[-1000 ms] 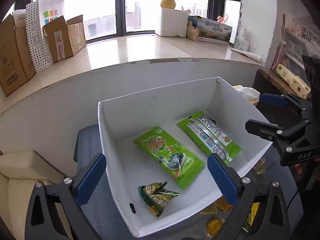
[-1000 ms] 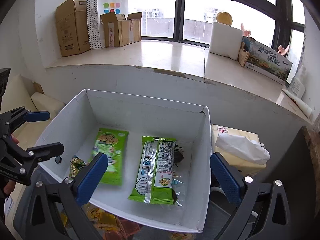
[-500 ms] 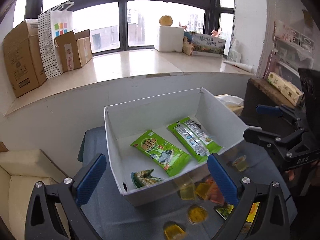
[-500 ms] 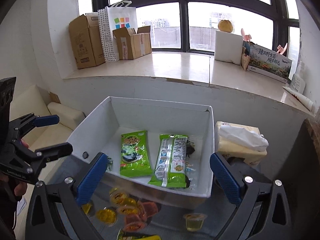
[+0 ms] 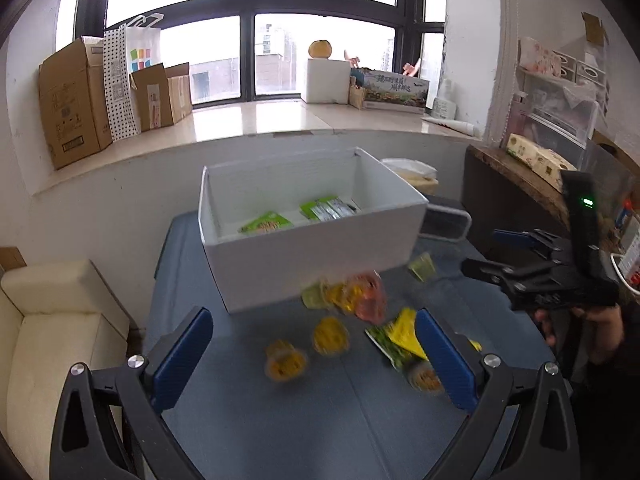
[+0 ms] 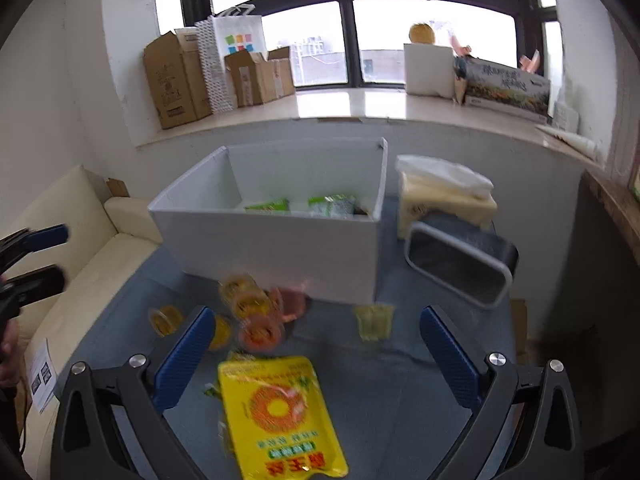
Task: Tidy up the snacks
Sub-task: 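Reach the right tool to a clear jelly cup and grasp it by the rim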
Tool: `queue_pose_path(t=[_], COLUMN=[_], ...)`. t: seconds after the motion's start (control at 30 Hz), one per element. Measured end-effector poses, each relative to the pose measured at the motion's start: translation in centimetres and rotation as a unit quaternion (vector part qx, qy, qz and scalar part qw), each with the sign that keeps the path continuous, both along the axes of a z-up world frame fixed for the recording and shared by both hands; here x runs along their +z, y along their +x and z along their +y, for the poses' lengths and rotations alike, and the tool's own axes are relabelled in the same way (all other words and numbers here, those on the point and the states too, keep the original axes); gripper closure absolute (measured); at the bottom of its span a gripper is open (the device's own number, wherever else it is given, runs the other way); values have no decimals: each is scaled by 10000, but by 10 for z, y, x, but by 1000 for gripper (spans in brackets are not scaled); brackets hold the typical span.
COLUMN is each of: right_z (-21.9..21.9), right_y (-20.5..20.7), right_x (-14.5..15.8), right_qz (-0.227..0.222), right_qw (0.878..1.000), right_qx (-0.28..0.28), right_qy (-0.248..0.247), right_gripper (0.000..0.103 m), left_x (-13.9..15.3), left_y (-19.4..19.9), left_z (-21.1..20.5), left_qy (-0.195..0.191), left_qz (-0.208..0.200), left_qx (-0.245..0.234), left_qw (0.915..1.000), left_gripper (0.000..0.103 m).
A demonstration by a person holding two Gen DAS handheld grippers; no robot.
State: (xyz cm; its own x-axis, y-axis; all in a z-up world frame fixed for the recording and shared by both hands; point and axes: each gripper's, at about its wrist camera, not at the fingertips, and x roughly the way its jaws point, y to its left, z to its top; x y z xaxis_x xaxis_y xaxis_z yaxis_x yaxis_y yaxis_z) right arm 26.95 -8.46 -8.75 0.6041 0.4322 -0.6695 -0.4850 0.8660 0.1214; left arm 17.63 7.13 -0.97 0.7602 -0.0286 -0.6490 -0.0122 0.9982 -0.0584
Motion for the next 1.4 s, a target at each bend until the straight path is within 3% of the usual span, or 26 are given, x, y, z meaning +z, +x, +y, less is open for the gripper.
queue_pose_path(t=[0.37,0.67,0.73,0.8,0.87,1.0,1.4], right_z=[4,10,16,20,21,24,19], right_y=[49,83,87,90,92,97,60], right_x=[-69,-87,-90,-91,-90,-87,-64], right_qz=[681,797,749,655,669,658,379], right_qw=[9964,9945,9937,9919,9916,9916,9957], right_qx=[-374,-577,-617,-704,-732,-724,-458], right_qy=[-338,-346,-561,-834,-836,-847,-715], right_gripper=[0,1,13,32,35,66,68], left_x=[-22,-43,-47,-49,-52,-57,-61], left_y=[-58,-62,-62,-60,-59,-56,-36], left_z=[-25,-11,-8,-5,-4,-3,2], left_qy=[-157,-277,-307,-360,-389,-401,-363], left_qz=[172,403,427,446,482,516,540], left_qx=[-164,17,36,85,80,91,178], left_qw=[9996,9988,9986,9983,9980,9978,9977], left_gripper=[0,0,0,0,0,0,0])
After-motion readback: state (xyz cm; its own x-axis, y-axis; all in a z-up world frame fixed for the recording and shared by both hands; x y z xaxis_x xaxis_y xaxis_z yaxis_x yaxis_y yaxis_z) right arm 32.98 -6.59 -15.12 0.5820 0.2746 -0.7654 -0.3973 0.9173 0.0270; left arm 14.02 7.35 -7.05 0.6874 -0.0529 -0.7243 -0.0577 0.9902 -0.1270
